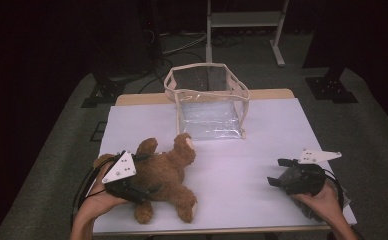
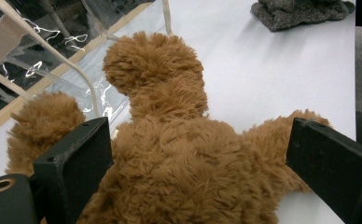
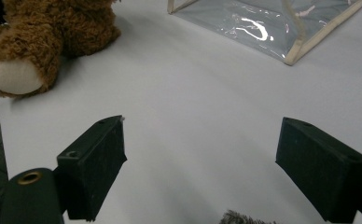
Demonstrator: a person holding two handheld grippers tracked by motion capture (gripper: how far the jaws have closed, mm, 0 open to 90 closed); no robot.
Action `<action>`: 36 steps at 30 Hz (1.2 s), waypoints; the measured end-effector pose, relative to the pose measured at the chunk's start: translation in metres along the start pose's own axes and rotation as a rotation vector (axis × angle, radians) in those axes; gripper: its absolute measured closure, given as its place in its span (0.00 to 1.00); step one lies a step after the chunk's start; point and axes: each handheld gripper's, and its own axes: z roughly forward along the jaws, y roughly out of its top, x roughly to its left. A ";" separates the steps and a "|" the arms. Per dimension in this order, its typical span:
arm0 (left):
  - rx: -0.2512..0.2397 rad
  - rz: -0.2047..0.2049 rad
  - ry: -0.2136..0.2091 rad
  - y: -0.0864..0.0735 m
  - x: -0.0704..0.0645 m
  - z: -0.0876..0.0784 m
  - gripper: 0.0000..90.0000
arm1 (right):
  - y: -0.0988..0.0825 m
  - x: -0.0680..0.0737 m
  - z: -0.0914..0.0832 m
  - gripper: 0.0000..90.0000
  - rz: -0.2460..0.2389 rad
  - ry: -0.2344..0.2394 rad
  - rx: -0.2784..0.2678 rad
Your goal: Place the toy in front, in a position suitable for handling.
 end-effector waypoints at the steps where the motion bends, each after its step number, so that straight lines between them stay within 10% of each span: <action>1: -0.004 0.011 -0.007 0.001 0.000 0.000 0.07 | 0.000 0.000 0.000 0.16 0.000 0.004 -0.002; 36: 0.071 0.102 -0.060 0.021 0.023 -0.006 0.16 | 0.001 0.005 0.001 0.16 -0.025 0.044 0.002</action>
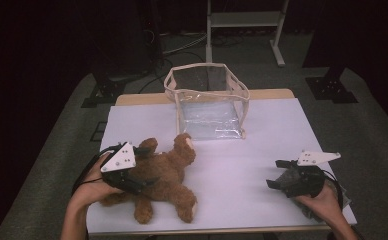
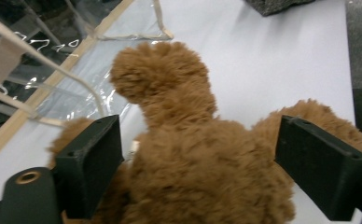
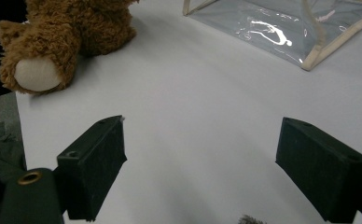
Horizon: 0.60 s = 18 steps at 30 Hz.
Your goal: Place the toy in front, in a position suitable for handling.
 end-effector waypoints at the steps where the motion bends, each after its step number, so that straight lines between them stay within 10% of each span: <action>1: -0.002 -0.001 0.001 0.000 0.003 -0.001 0.16 | 0.000 0.000 0.000 0.16 0.000 0.000 0.000; 18: 0.063 -0.043 -0.032 -0.001 0.062 0.012 0.34 | -0.002 0.000 0.011 0.16 -0.001 0.036 0.042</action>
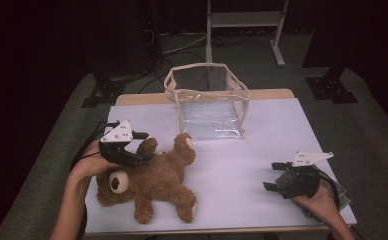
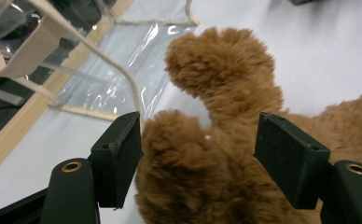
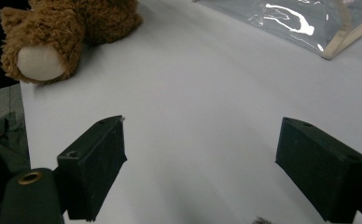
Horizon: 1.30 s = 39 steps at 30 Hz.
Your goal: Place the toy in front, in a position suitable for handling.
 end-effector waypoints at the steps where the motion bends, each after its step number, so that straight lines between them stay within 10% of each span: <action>1: 0.000 0.000 0.000 0.000 0.000 0.000 0.34 | 0.000 0.000 0.000 0.16 0.000 0.000 0.000; 12: 0.050 0.062 -0.040 -0.005 0.007 0.017 0.30 | 0.000 0.000 0.005 0.16 -0.003 0.009 0.021; 14: 0.064 0.094 -0.052 -0.006 0.005 0.018 0.62 | 0.000 0.001 0.005 0.16 -0.005 0.013 0.020; 19: 0.113 0.126 -0.002 -0.001 -0.001 0.022 0.77 | 0.001 0.003 0.005 0.16 -0.012 0.011 0.015; 27: -0.007 0.029 -0.047 0.025 -0.003 0.017 0.82 | 0.001 0.001 0.002 0.16 -0.011 0.002 0.003; 33: -0.014 0.040 -0.064 0.058 -0.011 0.026 0.82 | 0.003 0.002 0.000 0.16 -0.021 0.005 -0.013; 39: 0.008 0.074 -0.070 0.068 -0.017 0.033 0.82 | 0.017 0.020 0.014 0.16 -0.020 0.132 -0.092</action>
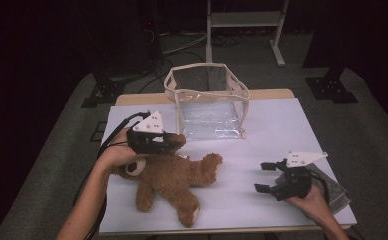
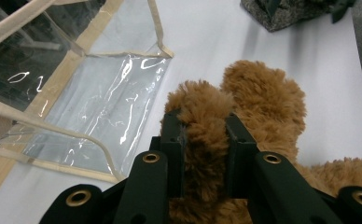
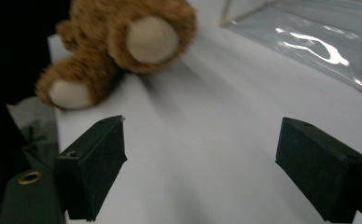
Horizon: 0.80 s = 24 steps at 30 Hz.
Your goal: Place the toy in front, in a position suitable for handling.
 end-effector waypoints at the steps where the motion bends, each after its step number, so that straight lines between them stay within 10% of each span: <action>1: 0.001 0.002 0.001 -0.002 -0.002 -0.001 0.82 | 0.005 0.005 0.011 0.16 -0.005 0.037 0.009; 8: -0.006 -0.001 -0.003 -0.007 -0.005 -0.005 0.81 | 0.032 0.015 0.061 0.16 -0.057 0.102 0.046; 21: -0.016 0.010 -0.018 -0.012 -0.007 -0.013 0.81 | 0.057 0.012 0.143 0.18 0.000 0.182 0.092; 24: -0.005 0.000 -0.009 -0.011 -0.009 -0.016 0.81 | 0.067 0.016 0.145 0.53 -0.010 0.204 0.056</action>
